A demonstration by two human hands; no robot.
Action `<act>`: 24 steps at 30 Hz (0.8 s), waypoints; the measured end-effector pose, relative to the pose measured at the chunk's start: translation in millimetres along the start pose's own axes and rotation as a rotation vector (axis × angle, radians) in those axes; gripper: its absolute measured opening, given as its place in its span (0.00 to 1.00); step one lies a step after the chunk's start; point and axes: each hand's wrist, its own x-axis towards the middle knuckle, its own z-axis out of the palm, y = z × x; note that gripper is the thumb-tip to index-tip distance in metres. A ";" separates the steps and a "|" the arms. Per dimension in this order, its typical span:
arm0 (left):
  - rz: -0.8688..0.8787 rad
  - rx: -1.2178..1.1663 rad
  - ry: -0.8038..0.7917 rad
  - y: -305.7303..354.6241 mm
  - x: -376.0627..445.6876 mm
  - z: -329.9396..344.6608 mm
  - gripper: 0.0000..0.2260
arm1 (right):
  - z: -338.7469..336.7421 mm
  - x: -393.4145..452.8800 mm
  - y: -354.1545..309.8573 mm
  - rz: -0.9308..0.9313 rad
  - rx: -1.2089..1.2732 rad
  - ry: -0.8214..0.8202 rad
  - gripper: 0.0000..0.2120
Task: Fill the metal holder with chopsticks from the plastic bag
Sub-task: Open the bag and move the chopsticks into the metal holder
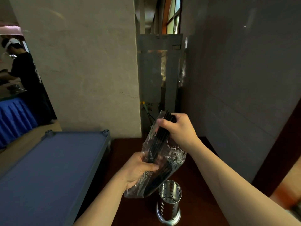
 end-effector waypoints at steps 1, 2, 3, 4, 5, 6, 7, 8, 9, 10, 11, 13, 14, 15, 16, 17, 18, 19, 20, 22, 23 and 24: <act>-0.007 0.000 0.007 -1.7 0.4 -0.6 0.11 | -1.3 1.3 -1.9 -0.022 -0.006 0.016 0.10; -0.016 0.002 0.010 -3.9 0.5 -1.4 0.12 | -3.1 3.1 -3.9 -0.042 -0.008 0.037 0.10; -0.025 0.002 0.013 -7.2 0.0 -2.5 0.12 | -5.6 4.5 -5.8 -0.057 -0.007 0.059 0.09; -0.035 0.002 0.017 -11.2 -0.6 -3.6 0.12 | -9.0 5.7 -7.8 -0.068 -0.004 0.081 0.09; -0.046 0.001 0.023 -15.6 -1.6 -4.9 0.12 | -12.8 6.8 -10.0 -0.074 0.005 0.105 0.08; -0.057 0.005 0.031 -20.1 -2.7 -6.2 0.12 | -17.5 7.7 -12.0 -0.077 0.017 0.130 0.08; -0.069 0.009 0.039 -24.5 -3.9 -7.1 0.12 | -22.3 8.4 -14.2 -0.079 0.029 0.156 0.08; -0.081 0.011 0.050 -29.0 -5.2 -8.0 0.11 | -27.3 8.8 -16.2 -0.081 0.039 0.182 0.08; -0.094 0.012 0.062 -33.8 -6.2 -8.5 0.11 | -32.4 9.0 -18.0 -0.082 0.047 0.205 0.07; -0.106 0.014 0.076 -38.4 -7.3 -9.4 0.12 | -37.3 9.1 -19.6 -0.082 0.057 0.224 0.07; -0.118 0.017 0.095 -42.6 -8.6 -10.3 0.12 | -42.1 8.7 -21.2 -0.081 0.072 0.240 0.06; -0.142 0.024 0.149 -49.4 -11.1 -13.0 0.12 | -52.0 6.6 -23.8 -0.081 0.086 0.279 0.06; -0.157 0.023 0.185 -52.2 -12.6 -15.0 0.12 | -57.4 5.0 -24.8 -0.083 0.078 0.312 0.07; -0.174 0.020 0.225 -54.4 -14.1 -17.4 0.12 | -63.3 3.0 -25.5 -0.087 0.067 0.352 0.07; -0.190 0.012 0.266 -56.2 -15.9 -20.3 0.12 | -70.3 0.5 -24.9 -0.091 0.052 0.395 0.07; -0.202 0.000 0.307 -57.9 -17.6 -23.7 0.12 | -77.1 -2.5 -23.0 -0.092 0.026 0.434 0.07; -0.210 -0.016 0.348 -59.2 -18.9 -27.1 0.11 | -83.9 -6.3 -19.5 -0.088 -0.011 0.468 0.07; -0.217 -0.035 0.386 -60.2 -20.3 -30.6 0.11 | -88.9 -10.9 -14.5 -0.078 -0.047 0.489 0.06; -0.221 -0.054 0.421 -60.7 -21.2 -34.0 0.11 | -91.7 -16.3 -7.0 -0.061 -0.077 0.497 0.05; -0.217 -0.090 0.469 -60.6 -22.5 -39.0 0.11 | -89.1 -27.1 14.8 -0.012 -0.118 0.472 0.06; -0.211 -0.104 0.480 -59.9 -22.9 -40.2 0.11 | -83.9 -32.2 28.1 0.016 -0.145 0.450 0.07; -0.204 -0.114 0.482 -58.6 -23.2 -40.5 0.11 | -77.0 -37.9 41.8 0.040 -0.179 0.425 0.08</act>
